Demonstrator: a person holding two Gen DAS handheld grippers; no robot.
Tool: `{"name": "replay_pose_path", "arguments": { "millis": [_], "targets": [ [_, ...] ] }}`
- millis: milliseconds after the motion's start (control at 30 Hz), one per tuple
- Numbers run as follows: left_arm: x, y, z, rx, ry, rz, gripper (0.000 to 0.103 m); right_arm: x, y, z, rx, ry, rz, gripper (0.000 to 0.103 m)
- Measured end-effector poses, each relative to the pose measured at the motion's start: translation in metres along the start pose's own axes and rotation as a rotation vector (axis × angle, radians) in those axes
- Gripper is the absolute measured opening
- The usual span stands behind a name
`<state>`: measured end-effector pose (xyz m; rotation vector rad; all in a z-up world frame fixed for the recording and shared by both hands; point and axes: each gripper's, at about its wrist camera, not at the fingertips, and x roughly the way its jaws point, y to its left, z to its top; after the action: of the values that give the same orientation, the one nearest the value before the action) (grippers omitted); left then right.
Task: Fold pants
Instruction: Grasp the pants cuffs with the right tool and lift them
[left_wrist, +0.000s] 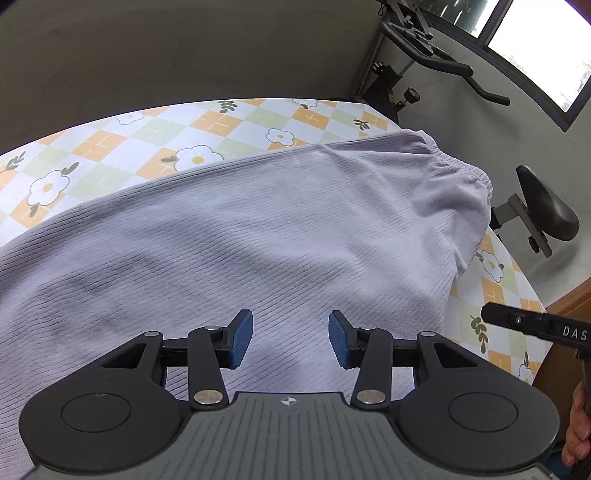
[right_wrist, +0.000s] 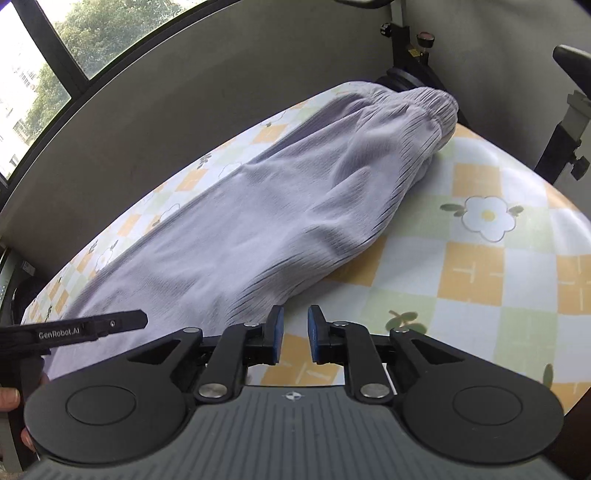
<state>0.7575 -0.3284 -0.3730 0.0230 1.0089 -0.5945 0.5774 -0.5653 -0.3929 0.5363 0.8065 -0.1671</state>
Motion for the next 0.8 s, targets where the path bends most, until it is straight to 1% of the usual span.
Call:
{"name": "replay_pose_path", "arguments": {
  "millis": [67,100,133,167,233,300,367,500,567,633,667,700,733,800],
  "targets": [
    [0.006,-0.013,0.001,0.015,0.004,-0.013,0.047,-0.004,-0.022,0.022,0.018,-0.056,-0.03,0.032],
    [0.011,-0.022,0.001,0.023,0.008,-0.023,0.047,-0.004,-0.033,0.032,0.028,-0.088,-0.038,0.035],
    [0.014,-0.027,0.002,0.03,0.012,-0.027,0.047,-0.005,-0.041,0.04,0.038,-0.111,-0.037,0.042],
    [0.016,-0.032,0.002,0.036,0.016,-0.027,0.047,-0.004,-0.052,0.051,0.053,-0.137,-0.03,0.046],
    [0.023,-0.04,0.003,0.043,0.026,-0.018,0.047,0.003,-0.071,0.07,0.077,-0.162,-0.016,0.051],
    [0.025,-0.043,0.003,0.029,0.039,-0.011,0.047,0.015,-0.083,0.085,0.095,-0.164,-0.005,0.057],
    [0.028,-0.047,0.002,0.016,0.048,0.003,0.047,0.032,-0.094,0.094,0.128,-0.149,0.017,0.067],
    [0.033,-0.054,-0.003,0.003,0.065,0.035,0.047,0.064,-0.119,0.102,0.238,-0.097,0.061,0.069],
    [0.033,-0.055,-0.007,0.007,0.072,0.045,0.047,0.078,-0.128,0.104,0.29,-0.084,0.09,0.072],
    [0.034,-0.057,-0.01,0.012,0.078,0.054,0.048,0.089,-0.135,0.106,0.337,-0.079,0.122,0.072],
    [0.035,-0.058,-0.011,0.015,0.08,0.058,0.048,0.093,-0.138,0.109,0.354,-0.083,0.125,0.068],
    [0.035,-0.058,-0.012,0.018,0.083,0.064,0.048,0.093,-0.139,0.114,0.353,-0.091,0.118,0.056],
    [0.035,-0.059,-0.012,0.019,0.084,0.067,0.048,0.09,-0.138,0.119,0.332,-0.107,0.097,0.029],
    [0.036,-0.061,-0.013,0.024,0.092,0.065,0.048,0.074,-0.127,0.131,0.218,-0.218,0.107,0.027]
  ]
}}
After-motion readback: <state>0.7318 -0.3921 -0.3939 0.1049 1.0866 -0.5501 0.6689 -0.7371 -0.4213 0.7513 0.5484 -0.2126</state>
